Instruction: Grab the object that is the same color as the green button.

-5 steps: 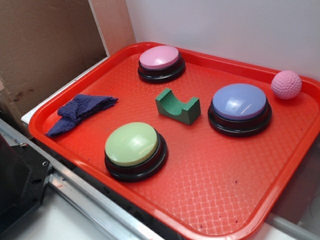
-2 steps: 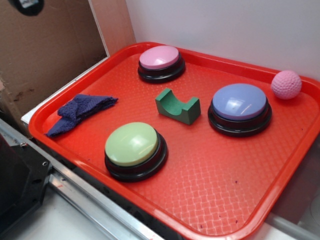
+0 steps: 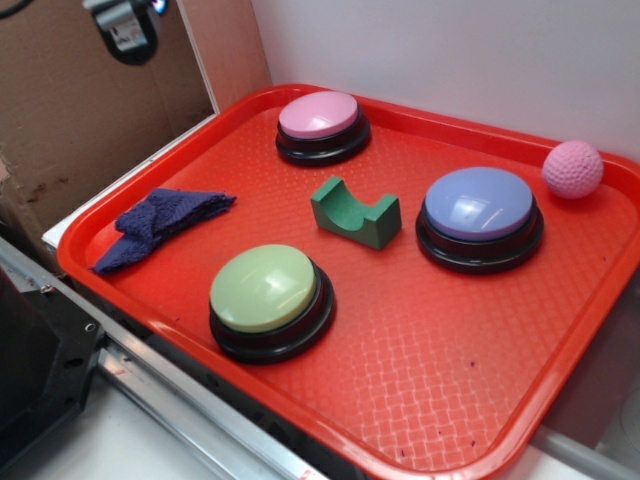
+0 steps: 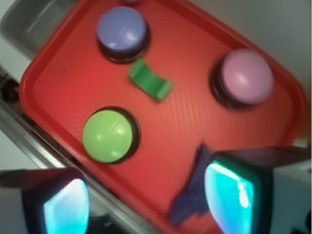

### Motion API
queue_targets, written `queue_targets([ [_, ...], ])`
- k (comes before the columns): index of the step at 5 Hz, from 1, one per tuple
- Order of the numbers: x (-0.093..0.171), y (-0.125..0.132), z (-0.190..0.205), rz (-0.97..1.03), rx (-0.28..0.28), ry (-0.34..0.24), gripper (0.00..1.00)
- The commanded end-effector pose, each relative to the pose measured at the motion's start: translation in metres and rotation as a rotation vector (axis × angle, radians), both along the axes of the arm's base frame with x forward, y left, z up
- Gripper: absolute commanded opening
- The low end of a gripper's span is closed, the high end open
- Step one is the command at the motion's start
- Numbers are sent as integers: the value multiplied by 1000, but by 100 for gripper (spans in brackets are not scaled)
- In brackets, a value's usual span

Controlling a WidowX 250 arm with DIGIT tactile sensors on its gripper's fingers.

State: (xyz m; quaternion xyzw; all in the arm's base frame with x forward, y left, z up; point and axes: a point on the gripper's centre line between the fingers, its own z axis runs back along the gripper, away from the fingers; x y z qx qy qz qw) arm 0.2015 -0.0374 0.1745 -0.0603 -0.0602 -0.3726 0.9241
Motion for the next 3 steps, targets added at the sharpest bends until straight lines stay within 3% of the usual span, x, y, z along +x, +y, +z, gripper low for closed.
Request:
queue_targets([
  [1,21,-28,-30,-297,-17,-110,100],
  [3,41,-35,-73,-398,-8,-95,100],
])
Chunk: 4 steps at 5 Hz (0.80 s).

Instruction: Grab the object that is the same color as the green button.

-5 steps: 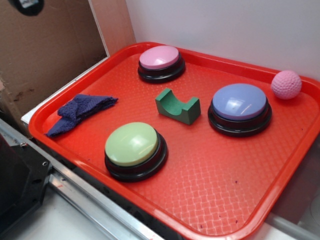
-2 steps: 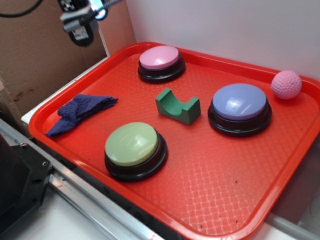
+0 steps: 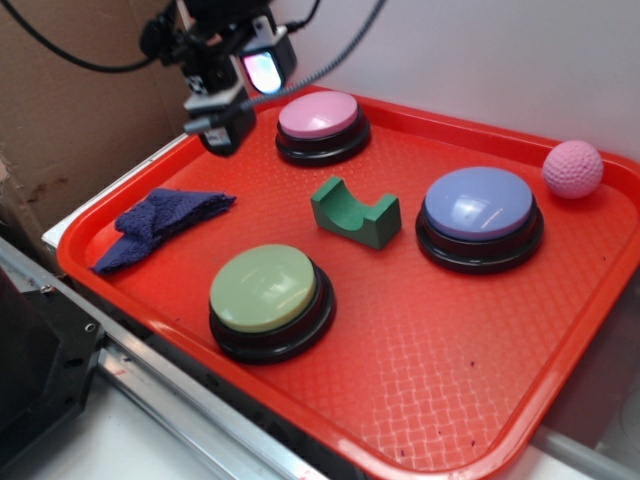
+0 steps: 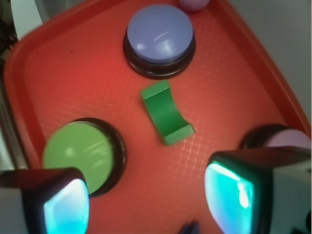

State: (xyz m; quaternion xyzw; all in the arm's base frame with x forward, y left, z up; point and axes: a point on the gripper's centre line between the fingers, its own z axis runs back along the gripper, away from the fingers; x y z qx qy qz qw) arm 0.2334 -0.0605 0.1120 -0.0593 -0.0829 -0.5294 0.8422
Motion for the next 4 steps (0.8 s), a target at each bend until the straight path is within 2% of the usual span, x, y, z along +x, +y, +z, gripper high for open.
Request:
queue_targets([
  [1,18,-16,-31,-55,32,-21,100],
  [4,36,-16,-73,-76,69,-1,100],
])
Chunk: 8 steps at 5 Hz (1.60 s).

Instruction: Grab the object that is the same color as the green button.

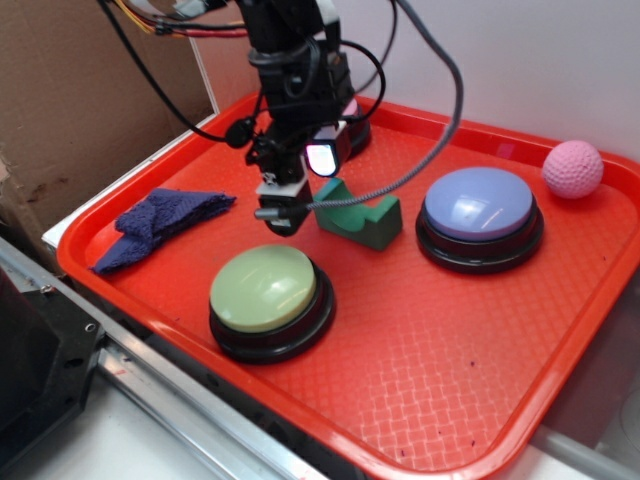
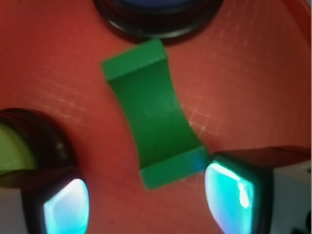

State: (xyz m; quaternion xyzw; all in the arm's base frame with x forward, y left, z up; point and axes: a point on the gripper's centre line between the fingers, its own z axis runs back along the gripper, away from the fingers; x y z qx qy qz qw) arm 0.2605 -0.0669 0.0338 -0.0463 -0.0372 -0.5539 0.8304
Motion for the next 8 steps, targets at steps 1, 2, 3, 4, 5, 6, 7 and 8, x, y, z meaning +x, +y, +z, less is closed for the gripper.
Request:
queue_targets([
  [1,12,-8,1,-14,-4,-58,100],
  [2,13,-9,0,-21,-10,-58,100],
  [3,12,-13,-3,-43,-10,-76,95],
  [4,13,-14,-4,-44,-10,-82,0],
  [5,15,-15,-4,-47,-11,-87,0],
  [6,18,-15,-7,-37,-2,-58,0],
  [7,18,-11,0,73,33,-33,0],
  [8,14,6,35,250,32,-17,0],
])
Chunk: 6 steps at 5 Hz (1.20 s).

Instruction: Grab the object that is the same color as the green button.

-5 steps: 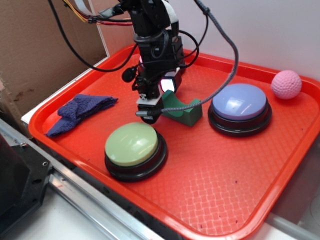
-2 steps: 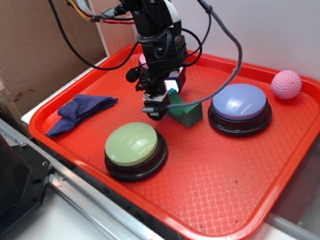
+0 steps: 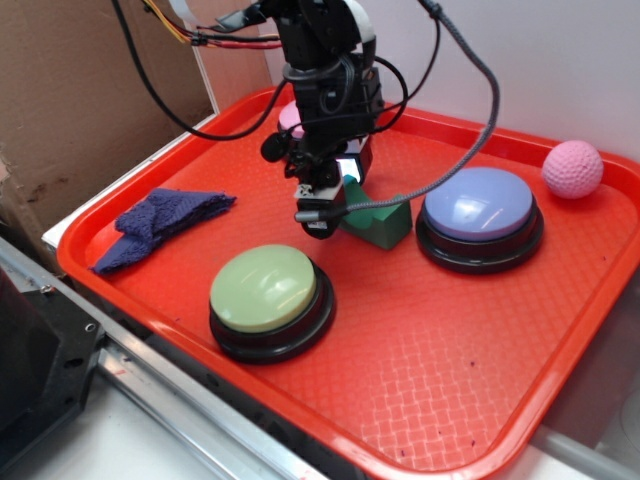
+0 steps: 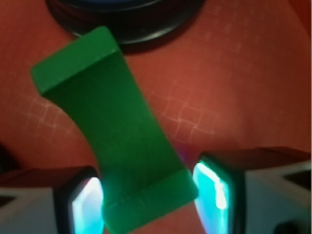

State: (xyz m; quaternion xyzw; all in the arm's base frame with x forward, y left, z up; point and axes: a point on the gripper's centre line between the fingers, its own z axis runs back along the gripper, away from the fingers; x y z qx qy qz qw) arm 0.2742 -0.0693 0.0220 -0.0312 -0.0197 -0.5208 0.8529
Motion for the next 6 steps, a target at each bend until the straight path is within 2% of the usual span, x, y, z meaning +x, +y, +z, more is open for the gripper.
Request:
queue_targets([
  [1,-5,22,83,420,-11,-5,0],
  [2,-10,29,121,667,81,40,0],
  [3,-9,35,149,915,115,89,0],
  [4,-7,40,166,1167,114,67,0],
  [5,-7,43,170,1335,107,44,0],
  [6,-5,44,164,1340,104,75,0],
])
